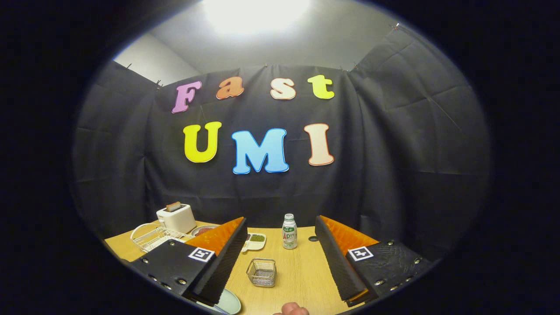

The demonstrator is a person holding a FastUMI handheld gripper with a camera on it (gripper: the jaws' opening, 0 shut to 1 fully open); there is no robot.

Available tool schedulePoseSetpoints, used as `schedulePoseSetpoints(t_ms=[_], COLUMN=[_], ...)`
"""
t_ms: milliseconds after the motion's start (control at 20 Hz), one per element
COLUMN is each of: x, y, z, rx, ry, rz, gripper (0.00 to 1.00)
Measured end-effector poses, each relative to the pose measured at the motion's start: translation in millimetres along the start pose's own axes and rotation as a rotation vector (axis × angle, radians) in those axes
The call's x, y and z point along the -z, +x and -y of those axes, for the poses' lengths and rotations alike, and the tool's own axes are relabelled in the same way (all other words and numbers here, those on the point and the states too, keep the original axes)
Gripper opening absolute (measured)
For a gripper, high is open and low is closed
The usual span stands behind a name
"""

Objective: Take the plate from the dish rack, then take the spoon from the basket and place it into the plate.

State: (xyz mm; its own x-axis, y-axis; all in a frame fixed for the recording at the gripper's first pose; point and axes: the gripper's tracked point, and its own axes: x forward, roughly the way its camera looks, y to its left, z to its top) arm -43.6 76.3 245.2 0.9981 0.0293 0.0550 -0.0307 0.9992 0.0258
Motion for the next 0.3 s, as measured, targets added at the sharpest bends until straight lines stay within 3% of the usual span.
schedulePoseSetpoints(t_ms=[300], x=[26.5], y=[17.2], z=[14.2], rx=[-0.034], ry=[-0.025], rz=[0.008], gripper=[0.95])
